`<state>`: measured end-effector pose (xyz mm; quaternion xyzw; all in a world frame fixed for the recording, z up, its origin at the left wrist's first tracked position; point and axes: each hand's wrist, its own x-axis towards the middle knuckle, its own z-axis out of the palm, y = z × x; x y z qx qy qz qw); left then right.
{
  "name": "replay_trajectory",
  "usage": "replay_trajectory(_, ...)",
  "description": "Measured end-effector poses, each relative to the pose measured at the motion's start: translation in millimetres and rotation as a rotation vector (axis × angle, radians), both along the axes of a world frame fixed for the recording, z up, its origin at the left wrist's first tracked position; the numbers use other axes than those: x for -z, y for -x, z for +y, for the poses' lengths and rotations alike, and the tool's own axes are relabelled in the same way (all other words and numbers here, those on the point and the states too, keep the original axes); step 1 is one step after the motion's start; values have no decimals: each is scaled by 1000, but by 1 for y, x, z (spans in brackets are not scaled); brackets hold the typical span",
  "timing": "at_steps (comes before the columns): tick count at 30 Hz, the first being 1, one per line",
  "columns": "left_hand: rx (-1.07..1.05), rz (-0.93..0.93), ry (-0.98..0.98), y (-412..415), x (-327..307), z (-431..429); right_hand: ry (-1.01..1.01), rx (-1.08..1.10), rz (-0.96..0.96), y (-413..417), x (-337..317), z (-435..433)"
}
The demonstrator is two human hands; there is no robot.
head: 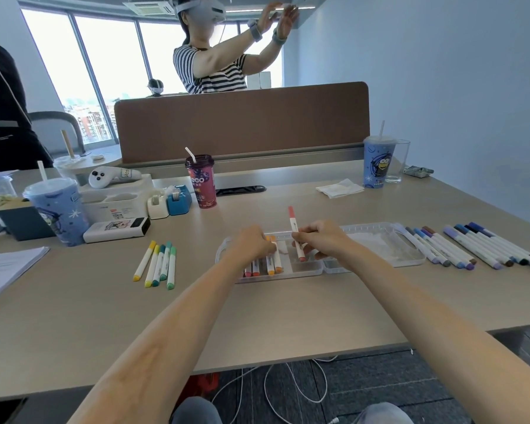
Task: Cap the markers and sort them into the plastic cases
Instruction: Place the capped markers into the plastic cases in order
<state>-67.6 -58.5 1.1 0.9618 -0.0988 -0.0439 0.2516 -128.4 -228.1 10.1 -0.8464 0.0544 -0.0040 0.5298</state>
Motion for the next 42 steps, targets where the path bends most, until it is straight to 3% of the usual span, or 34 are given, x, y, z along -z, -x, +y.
replay_trajectory(6,29,-80,-125,2,0,23,14,-11,15,-2,1,9)
replay_trajectory(12,68,-57,-116,-4,0,32,-8,-18,25,-5,0,21)
replay_trajectory(16,27,-11,-164,-6,2,30,6,-24,15,-8,-1,23)
replay_trajectory(30,-19,-123,-415,-8,-6,17,36,3,27,-7,2,20)
replay_trajectory(37,-17,-97,-375,-9,-13,20,42,-1,26,-7,2,24)
replay_trajectory(42,-61,-74,-194,-13,-11,30,16,-34,17,-8,-3,31)
